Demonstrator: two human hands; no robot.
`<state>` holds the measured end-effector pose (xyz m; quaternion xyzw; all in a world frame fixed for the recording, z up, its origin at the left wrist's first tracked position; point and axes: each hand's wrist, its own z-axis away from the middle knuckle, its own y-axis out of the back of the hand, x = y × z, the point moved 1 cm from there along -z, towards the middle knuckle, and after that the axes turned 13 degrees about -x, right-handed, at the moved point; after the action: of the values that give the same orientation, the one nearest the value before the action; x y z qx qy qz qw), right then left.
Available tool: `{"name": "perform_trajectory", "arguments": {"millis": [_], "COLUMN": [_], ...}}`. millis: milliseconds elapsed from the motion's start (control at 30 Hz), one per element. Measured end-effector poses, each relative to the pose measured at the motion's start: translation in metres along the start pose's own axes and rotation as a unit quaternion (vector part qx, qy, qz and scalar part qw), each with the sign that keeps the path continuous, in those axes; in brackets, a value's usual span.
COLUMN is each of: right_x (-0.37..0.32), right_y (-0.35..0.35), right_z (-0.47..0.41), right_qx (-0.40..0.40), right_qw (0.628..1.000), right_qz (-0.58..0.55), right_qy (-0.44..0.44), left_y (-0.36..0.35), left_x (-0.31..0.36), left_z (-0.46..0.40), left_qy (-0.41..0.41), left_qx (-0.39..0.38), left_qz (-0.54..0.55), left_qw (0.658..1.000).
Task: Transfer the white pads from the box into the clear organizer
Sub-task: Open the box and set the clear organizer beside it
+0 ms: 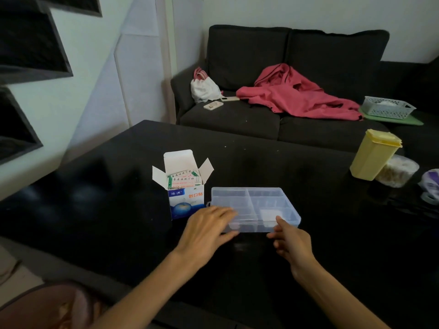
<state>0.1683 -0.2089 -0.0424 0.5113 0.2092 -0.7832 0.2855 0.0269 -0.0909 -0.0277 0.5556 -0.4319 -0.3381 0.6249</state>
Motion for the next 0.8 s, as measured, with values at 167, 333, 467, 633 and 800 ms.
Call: {"name": "perform_trajectory", "arguments": {"millis": [167,333,467,633,800], "right_x": [-0.003,-0.01,-0.025,-0.052,-0.066], "right_y": [-0.007,-0.011,-0.005,-0.002,0.002], "right_z": [0.012,0.019,0.019,0.011,-0.063], "right_qx": [0.024,0.007,0.012,0.018,0.023], "right_qw": [0.998,0.998,0.994,0.973,0.922], "right_qz": [-0.042,-0.043,-0.001,0.053,0.323], "right_qy": [0.041,0.041,0.109,0.224,0.213], "left_y": [-0.014,-0.01,-0.006,-0.012,-0.011], "left_x": [-0.01,-0.018,-0.028,-0.033,-0.037], "left_z": [0.005,0.0,-0.003,-0.009,-0.019], "left_qy": [0.121,0.153,0.182,0.187,0.194], "left_qx": [0.12,-0.006,-0.008,-0.024,-0.027], "left_qz": [0.314,0.475,0.472,0.424,0.504], "left_qw": [0.934,0.867,0.863,0.886,0.841]}}
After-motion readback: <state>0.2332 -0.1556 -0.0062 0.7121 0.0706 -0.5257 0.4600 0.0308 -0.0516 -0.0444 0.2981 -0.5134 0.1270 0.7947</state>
